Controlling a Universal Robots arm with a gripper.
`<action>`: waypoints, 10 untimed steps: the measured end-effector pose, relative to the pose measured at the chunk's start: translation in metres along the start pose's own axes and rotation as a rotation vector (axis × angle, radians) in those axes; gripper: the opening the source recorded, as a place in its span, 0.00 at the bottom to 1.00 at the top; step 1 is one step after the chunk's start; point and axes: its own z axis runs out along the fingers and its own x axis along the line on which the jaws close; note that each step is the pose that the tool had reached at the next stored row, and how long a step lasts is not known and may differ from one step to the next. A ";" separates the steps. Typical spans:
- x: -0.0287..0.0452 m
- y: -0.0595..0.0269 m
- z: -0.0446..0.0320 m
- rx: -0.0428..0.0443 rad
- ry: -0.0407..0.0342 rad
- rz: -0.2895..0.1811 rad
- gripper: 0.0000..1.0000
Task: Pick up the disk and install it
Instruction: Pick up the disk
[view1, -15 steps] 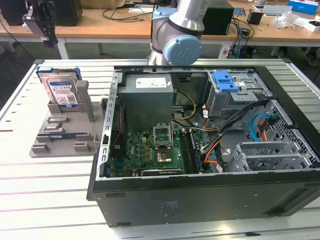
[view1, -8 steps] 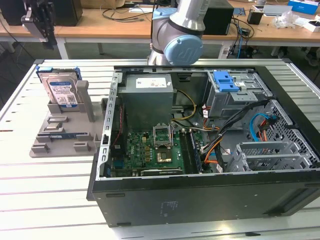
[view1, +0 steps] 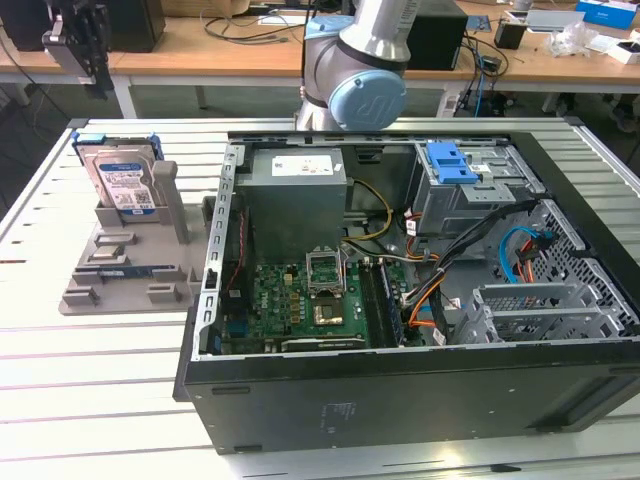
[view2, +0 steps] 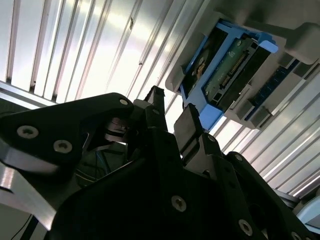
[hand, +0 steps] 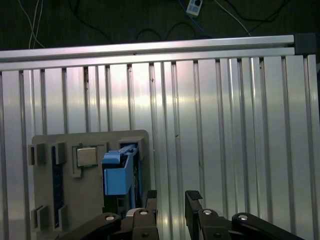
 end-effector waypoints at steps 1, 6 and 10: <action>0.0001 0.0000 0.0003 0.0000 0.0000 0.000 0.36; 0.0146 -0.0005 0.0019 0.0003 0.0039 0.000 0.36; 0.0492 -0.0022 0.0049 0.0005 0.0056 0.000 0.36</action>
